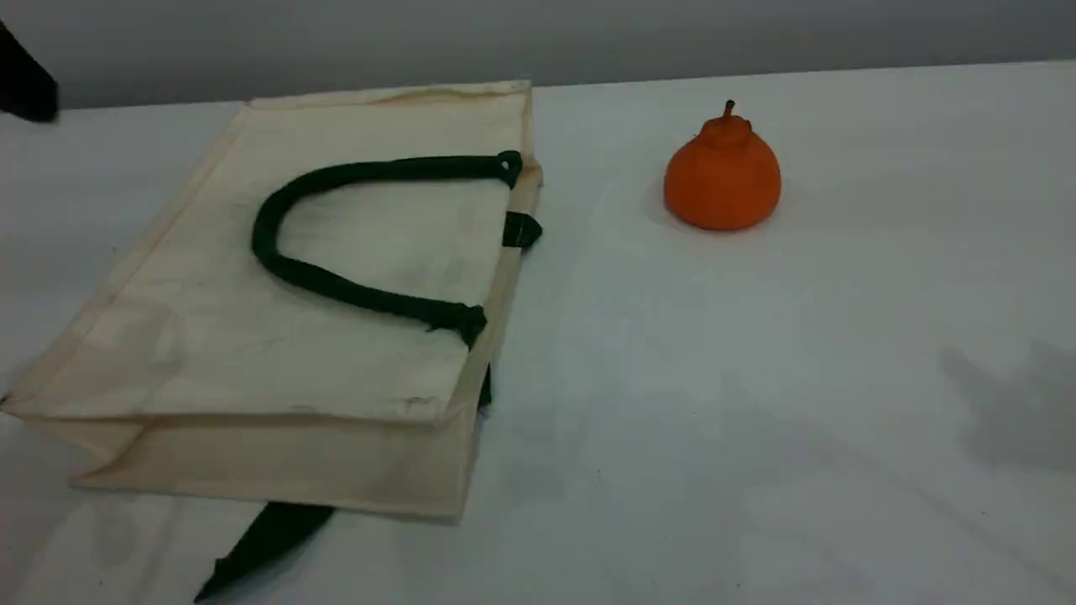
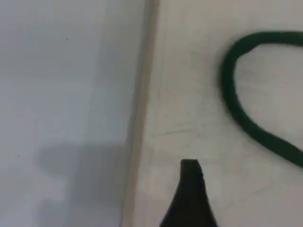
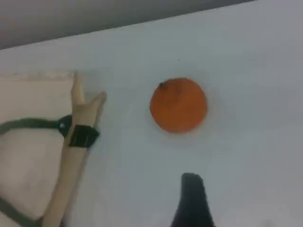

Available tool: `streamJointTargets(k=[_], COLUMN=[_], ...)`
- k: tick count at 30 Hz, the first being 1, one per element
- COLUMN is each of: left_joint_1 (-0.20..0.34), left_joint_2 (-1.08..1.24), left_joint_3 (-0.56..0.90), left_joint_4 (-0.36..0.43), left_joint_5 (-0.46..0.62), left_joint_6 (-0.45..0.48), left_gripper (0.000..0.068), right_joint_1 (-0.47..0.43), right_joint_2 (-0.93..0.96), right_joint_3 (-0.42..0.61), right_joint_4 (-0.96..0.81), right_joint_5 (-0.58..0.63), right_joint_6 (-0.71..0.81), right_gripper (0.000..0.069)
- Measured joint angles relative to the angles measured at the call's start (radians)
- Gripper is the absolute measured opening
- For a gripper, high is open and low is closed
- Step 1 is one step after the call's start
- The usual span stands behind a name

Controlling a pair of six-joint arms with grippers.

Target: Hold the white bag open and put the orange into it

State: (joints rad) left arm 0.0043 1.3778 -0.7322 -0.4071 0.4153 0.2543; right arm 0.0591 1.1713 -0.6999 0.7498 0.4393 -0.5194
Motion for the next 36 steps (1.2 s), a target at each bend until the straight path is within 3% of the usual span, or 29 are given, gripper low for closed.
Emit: streamJointTargets(k=[5,13,25,36], left_joint_1=[-0.002,-0.059,-0.157,-0.157], left_joint_2=[0.146,0.346,0.577,0.632], left_joint_3=[-0.058,-0.177,-0.332,-0.339], left_joint_4=[-0.051,-0.13,-0.15,-0.145], left_joint_5=[-0.015,-0.037,-0.039,-0.057], left_joint_6=[0.01,0.061,0.047,0.043], left_gripper=[0.0498,0.0498,0.0498,0.0498], right_joint_1=[0.0,0.0,0.0,0.0], right_joint_2=[0.108,0.147,0.147,0.147], right_joint_3=[-0.048,-0.048,-0.048,-0.048], right_joint_4=[0.057,0.186,0.212,0.212], right_joint_5=[-0.002,-0.002,-0.002,-0.002], right_joint_6=[-0.055,-0.19,-0.245,-0.258], right_gripper=[0.05,0.05,0.05,0.05])
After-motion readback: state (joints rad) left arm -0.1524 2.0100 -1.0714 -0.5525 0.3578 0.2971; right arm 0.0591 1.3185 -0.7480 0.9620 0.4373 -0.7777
